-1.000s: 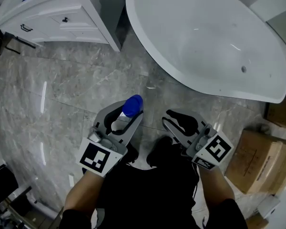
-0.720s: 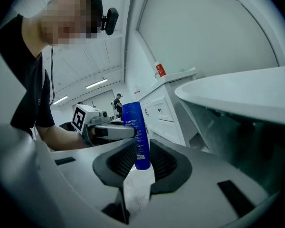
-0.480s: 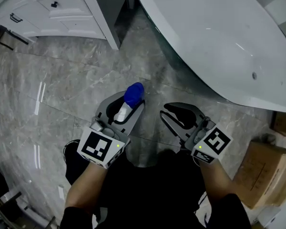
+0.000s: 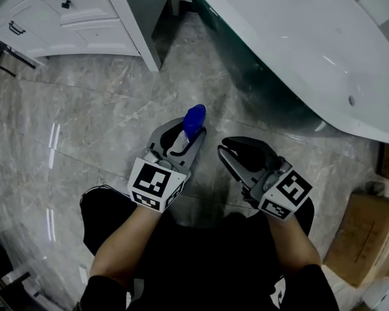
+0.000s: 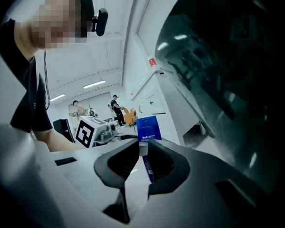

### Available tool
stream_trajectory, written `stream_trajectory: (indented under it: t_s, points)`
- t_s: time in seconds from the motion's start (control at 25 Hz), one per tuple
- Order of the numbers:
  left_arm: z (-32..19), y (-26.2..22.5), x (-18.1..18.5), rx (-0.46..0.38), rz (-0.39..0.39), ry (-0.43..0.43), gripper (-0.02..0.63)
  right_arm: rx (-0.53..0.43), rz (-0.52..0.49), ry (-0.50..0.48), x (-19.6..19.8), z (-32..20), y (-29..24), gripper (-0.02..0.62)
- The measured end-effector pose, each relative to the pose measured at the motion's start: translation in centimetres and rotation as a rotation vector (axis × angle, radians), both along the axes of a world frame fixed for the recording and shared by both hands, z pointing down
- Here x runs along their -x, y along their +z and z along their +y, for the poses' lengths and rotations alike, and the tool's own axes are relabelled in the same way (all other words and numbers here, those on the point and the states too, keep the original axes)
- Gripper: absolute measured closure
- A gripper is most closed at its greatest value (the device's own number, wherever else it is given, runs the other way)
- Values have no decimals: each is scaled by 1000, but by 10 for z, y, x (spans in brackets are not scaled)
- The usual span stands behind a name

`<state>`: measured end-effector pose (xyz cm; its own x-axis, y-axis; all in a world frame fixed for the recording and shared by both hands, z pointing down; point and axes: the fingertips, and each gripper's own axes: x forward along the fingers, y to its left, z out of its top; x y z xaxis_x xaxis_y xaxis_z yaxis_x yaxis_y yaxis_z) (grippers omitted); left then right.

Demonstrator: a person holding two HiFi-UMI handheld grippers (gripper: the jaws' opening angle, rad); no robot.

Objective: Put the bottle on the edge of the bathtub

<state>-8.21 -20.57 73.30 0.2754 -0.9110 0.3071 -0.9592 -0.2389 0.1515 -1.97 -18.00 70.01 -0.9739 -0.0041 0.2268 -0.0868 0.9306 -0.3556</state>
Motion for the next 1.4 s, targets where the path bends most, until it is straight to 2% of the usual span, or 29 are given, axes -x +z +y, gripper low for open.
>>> stream_trajectory:
  t_s: [0.2, 0.4, 0.6, 0.68, 0.8, 0.96, 1.12, 1.2, 1.32, 1.4]
  points:
    - [-17, 23, -14, 1, -18, 51, 448, -4, 23, 22, -13, -8, 23, 528]
    - [-45, 43, -7, -32, -18, 31, 448, 9, 38, 37, -18, -14, 35, 529]
    - [-67, 65, -5, -52, -3, 28, 448, -36, 69, 51, -20, -22, 57, 534]
    - [-69, 76, -4, -53, 6, 28, 448, -10, 89, 69, -24, -28, 74, 540]
    - [-71, 97, 2, -37, 8, -1, 448, 56, 67, 80, -25, -34, 83, 540]
    - [-82, 119, 17, -18, -13, -34, 449, 81, 94, 81, -22, -35, 97, 540]
    - [-88, 119, 23, -54, -65, -3, 449, 73, 109, 36, -12, -29, 106, 540]
    - [-86, 117, 25, -78, -61, 10, 449, 80, 122, 29, -10, -32, 116, 540]
    - [-81, 118, 33, -103, -22, -19, 454, 117, 110, 25, -3, -40, 122, 540]
    - [-74, 123, 35, -106, -38, -14, 457, 111, 101, 7, 4, -41, 123, 540]
